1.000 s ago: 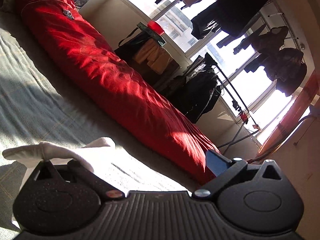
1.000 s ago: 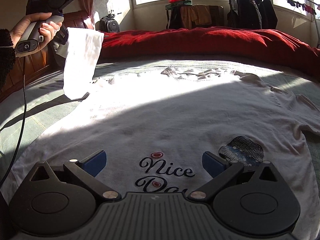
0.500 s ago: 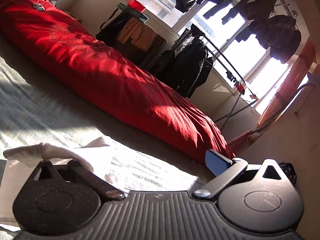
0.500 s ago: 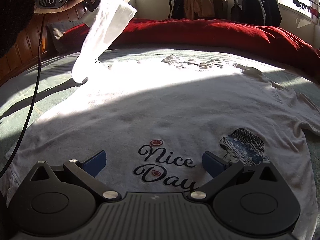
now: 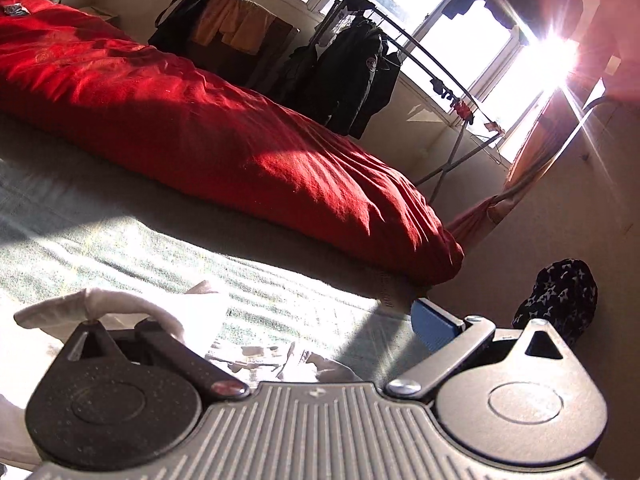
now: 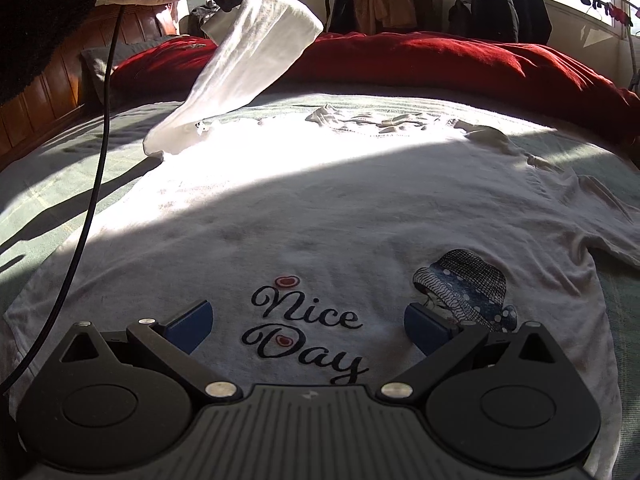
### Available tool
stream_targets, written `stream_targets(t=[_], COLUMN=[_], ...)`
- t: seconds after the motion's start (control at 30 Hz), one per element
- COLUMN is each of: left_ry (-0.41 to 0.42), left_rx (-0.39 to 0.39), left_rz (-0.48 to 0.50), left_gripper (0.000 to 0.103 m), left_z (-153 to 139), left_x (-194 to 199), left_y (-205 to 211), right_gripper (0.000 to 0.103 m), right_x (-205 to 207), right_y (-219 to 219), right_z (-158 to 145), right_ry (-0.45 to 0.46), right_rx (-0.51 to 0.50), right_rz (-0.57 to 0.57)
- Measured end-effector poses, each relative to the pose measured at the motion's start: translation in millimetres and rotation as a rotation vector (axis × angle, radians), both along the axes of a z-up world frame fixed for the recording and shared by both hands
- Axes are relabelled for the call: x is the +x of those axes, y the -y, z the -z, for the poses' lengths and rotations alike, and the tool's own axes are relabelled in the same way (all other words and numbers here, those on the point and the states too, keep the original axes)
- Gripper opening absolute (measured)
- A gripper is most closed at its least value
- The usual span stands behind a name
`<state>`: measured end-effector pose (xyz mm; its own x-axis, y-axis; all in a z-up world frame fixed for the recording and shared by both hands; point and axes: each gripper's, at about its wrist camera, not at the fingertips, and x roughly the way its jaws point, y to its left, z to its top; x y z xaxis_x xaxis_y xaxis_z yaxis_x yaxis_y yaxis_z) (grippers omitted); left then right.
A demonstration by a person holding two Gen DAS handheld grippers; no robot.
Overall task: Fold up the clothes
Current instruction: 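Carry the folded shirt with the left gripper and lower it onto the bed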
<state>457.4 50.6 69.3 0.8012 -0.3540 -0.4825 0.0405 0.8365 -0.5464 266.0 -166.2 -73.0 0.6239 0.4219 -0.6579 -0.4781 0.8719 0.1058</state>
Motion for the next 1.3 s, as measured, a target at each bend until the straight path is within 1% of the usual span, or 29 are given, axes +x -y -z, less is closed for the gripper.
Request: stream_targets(t=[0.13, 0.33, 0.5, 0.7, 0.8, 0.87, 1.03, 1.2, 1.23, 1.3], left_ry=[-0.022, -0.072, -0.084, -0.120, -0.149, -0.169, -0.185, -0.210, -0.220, -0.250], left_rx=[0.024, 0.051, 0.076, 0.142, 0.191, 0.236, 0.374, 0.591, 0.650, 0.793], left_rz=[0.042, 0.093, 0.132, 0.178, 0.208, 0.232, 0.302, 0.384, 0.400, 0.431], left_gripper=[0.101, 0.101, 0.101, 0.101, 0.101, 0.101, 0.101, 0.102, 0.102, 0.102], left_z=[4, 20, 26, 35, 44, 50, 63, 74, 78, 88], left_x=[6, 16, 23, 31, 34, 35, 33, 29, 28, 26], left_y=[20, 47, 63, 80, 91, 100, 126, 158, 165, 182], right_gripper=[0.103, 0.103, 0.103, 0.103, 0.103, 0.103, 0.103, 0.103, 0.103, 0.103], right_x=[2, 2, 3, 3, 4, 4, 5, 6, 5, 5], right_y=[7, 17, 23, 26, 28, 28, 30, 31, 31, 30], right_z=[-2, -4, -5, -4, -4, -4, -3, -3, -3, -3], right_ry=[-0.002, -0.002, -0.004, -0.010, -0.012, -0.015, -0.018, -0.017, -0.016, -0.014], right_rx=[0.017, 0.035, 0.048, 0.053, 0.053, 0.051, 0.049, 0.045, 0.043, 0.036], right_rz=[0.017, 0.033, 0.043, 0.048, 0.049, 0.054, 0.067, 0.068, 0.069, 0.072])
